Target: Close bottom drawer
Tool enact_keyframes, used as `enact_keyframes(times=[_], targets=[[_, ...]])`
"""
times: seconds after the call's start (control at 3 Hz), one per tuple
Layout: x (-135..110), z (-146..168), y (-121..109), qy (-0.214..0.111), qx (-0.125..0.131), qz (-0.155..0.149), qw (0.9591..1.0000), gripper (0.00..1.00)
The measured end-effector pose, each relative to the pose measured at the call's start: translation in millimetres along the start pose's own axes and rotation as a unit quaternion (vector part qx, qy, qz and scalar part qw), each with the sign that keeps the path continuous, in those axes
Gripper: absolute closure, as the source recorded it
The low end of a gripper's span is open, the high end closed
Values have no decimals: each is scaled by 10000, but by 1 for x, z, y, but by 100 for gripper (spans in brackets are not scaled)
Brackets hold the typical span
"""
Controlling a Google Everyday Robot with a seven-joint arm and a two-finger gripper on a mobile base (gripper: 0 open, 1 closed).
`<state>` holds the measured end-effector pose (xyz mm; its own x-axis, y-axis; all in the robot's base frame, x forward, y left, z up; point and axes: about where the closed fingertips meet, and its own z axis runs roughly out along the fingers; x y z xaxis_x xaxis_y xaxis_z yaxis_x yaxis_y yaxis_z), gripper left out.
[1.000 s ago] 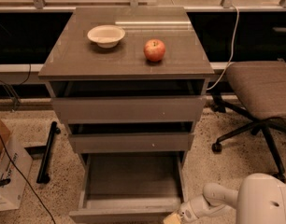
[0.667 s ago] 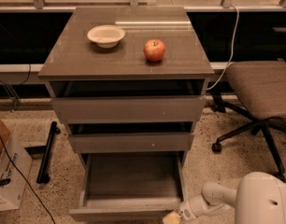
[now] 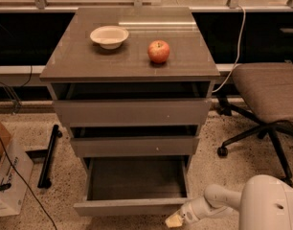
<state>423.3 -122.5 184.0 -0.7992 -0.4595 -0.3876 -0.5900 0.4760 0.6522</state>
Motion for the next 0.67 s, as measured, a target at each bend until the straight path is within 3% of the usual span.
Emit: enact_keyframes(times=[0.33, 0.67], targets=[[-38, 1, -24, -80, 283, -345, 9990, 100], [-57, -1, -35, -132, 442, -460, 9979, 100]])
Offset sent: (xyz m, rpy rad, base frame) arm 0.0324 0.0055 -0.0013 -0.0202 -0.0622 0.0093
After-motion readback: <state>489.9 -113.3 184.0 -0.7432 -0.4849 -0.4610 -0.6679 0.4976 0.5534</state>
